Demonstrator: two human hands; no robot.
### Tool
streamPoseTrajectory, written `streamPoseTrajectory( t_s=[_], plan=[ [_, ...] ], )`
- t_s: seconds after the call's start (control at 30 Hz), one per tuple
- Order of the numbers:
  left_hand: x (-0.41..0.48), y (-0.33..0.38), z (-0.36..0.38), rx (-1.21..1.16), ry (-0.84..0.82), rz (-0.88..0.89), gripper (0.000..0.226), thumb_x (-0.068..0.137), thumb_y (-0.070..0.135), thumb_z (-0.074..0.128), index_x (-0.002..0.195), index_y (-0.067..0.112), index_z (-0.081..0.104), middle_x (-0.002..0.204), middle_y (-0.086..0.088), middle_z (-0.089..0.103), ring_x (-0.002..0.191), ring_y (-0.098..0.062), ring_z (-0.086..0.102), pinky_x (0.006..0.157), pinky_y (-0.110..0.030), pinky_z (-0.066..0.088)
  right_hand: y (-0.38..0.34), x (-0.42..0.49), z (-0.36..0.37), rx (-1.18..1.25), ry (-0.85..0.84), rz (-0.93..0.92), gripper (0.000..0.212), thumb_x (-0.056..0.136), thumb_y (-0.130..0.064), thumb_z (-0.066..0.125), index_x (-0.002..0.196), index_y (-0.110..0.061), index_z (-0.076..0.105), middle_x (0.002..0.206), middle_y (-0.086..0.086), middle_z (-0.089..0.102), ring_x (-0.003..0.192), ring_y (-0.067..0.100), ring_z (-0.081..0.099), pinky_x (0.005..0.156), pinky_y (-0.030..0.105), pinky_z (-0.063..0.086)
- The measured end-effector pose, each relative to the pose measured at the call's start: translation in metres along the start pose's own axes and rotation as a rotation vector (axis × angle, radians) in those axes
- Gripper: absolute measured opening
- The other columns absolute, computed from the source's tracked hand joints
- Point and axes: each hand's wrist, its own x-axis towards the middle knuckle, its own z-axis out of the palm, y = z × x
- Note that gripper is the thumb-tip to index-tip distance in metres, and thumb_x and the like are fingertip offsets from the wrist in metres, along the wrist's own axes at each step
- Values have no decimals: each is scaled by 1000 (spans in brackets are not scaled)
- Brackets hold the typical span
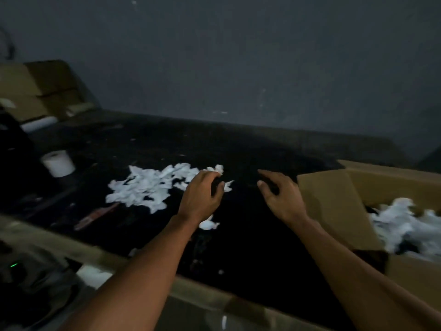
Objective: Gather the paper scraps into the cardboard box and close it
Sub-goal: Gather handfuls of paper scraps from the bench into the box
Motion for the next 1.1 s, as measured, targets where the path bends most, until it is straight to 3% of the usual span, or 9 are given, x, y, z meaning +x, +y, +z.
streamPoseTrajectory(
  t_s=[0.27, 0.43, 0.53, 0.67, 0.8, 0.97, 1.1],
  plan=[
    [-50, -136, -84, 48, 17, -162, 34, 90, 35, 52, 115, 13, 60, 112, -6, 61, 101, -22, 60, 85, -35, 52, -88, -1, 142, 61, -124, -53, 36, 90, -29, 64, 125, -20, 64, 121, 1, 66, 114, 17, 57, 97, 25, 40],
    [-65, -189, -98, 76, 53, -263, 32, 92, 25, 57, 121, 13, 58, 119, -10, 59, 104, -24, 58, 86, -30, 44, -106, 13, 201, 55, -232, -57, 41, 88, -35, 66, 127, -24, 61, 124, 1, 63, 117, 19, 55, 101, 33, 43],
    [-68, -221, -99, 103, 23, -316, 32, 93, 29, 56, 121, 12, 57, 119, -11, 57, 106, -27, 56, 83, -27, 39, -112, 27, 232, 61, -280, -68, 43, 88, -33, 66, 130, -24, 59, 128, 1, 61, 121, 19, 51, 102, 27, 37],
    [-61, -260, -96, 141, -8, -401, 39, 88, 32, 57, 121, 11, 57, 119, -13, 57, 104, -30, 57, 86, -34, 44, -109, 54, 282, 88, -333, -84, 49, 87, -36, 67, 133, -26, 56, 133, 2, 57, 127, 19, 46, 104, 24, 31],
    [-47, -294, -90, 172, 0, -427, 42, 84, 22, 66, 123, 10, 56, 120, -16, 55, 104, -33, 57, 86, -34, 44, -106, 75, 333, 79, -388, -101, 62, 83, -45, 66, 140, -35, 45, 143, 1, 45, 133, 20, 36, 110, 37, 33],
    [-31, -329, -81, 170, -35, -454, 58, 85, 34, 65, 138, 23, 44, 137, -11, 40, 120, -24, 46, 94, -31, 40, -98, 98, 378, -22, -443, -165, 78, 76, -61, 59, 146, -44, 28, 156, 1, 23, 142, 25, 23, 114, 49, 25],
    [-25, -374, -73, 263, -259, -444, 88, 74, 54, 69, 147, 32, 24, 155, -7, 20, 140, -30, 23, 111, -50, 29, -89, 113, 408, -82, -561, -161, 95, 71, -72, 63, 148, -50, 12, 161, 1, 5, 144, 23, 7, 117, 49, 13]
  ],
)
